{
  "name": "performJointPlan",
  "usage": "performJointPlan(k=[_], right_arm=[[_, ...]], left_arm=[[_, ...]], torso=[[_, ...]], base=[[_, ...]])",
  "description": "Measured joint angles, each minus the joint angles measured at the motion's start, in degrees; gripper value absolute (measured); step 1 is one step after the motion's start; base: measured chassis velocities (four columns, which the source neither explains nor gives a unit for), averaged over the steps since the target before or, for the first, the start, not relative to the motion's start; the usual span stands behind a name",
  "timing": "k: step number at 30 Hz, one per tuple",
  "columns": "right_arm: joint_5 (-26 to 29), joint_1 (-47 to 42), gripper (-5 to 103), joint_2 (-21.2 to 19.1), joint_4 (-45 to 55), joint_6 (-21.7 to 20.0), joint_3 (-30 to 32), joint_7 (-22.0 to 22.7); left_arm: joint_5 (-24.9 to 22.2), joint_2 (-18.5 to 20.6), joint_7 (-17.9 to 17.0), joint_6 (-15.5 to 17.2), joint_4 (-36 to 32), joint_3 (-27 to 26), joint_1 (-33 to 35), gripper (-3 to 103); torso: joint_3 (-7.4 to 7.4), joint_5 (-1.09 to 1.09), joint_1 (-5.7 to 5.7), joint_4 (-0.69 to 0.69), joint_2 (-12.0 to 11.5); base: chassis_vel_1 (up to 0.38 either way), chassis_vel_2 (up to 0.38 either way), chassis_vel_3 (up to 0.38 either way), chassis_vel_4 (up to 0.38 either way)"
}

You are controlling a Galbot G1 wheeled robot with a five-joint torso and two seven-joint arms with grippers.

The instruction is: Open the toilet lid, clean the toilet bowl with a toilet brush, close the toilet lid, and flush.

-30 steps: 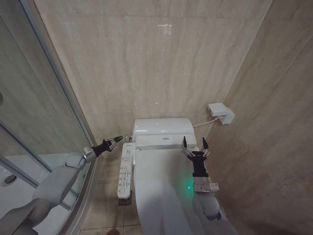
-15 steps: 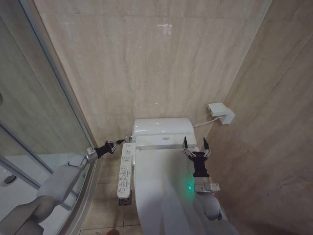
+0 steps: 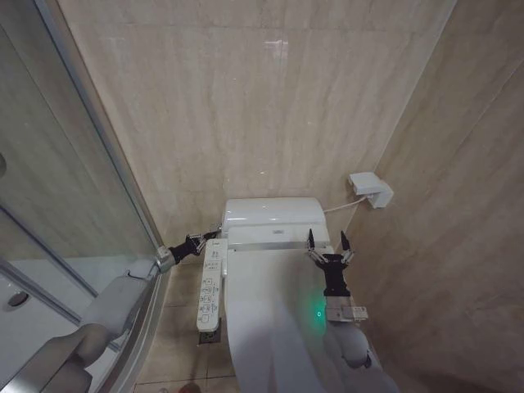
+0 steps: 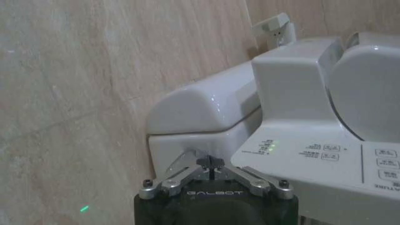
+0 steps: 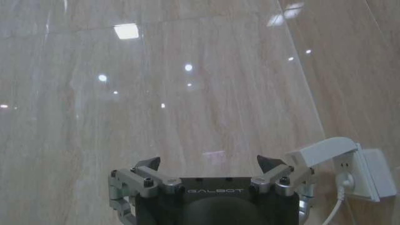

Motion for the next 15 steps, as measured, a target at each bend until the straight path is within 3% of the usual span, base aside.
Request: performJointPlan(k=[7,15], right_arm=[[0.3,0.0,100,-0.2,-0.2,0.1,0.1,0.0],[0.3,-0.1,100,-0.1,-0.2,0.1,0.0,-0.1]], left_arm=[[1.8,0.1,-1.0,0.0,0.8,0.3,-0.2,0],[3.7,-0.3,-3.6,0.1,1.6,0.2,-0.1,0]], torso=[[0.00,-0.04,0.00,-0.07,0.0],[0.01,-0.04,0.00,-0.03,0.0]], base=[[0.000,0.000,0.000,0.000],[0.000,0.000,0.000,0.000]])
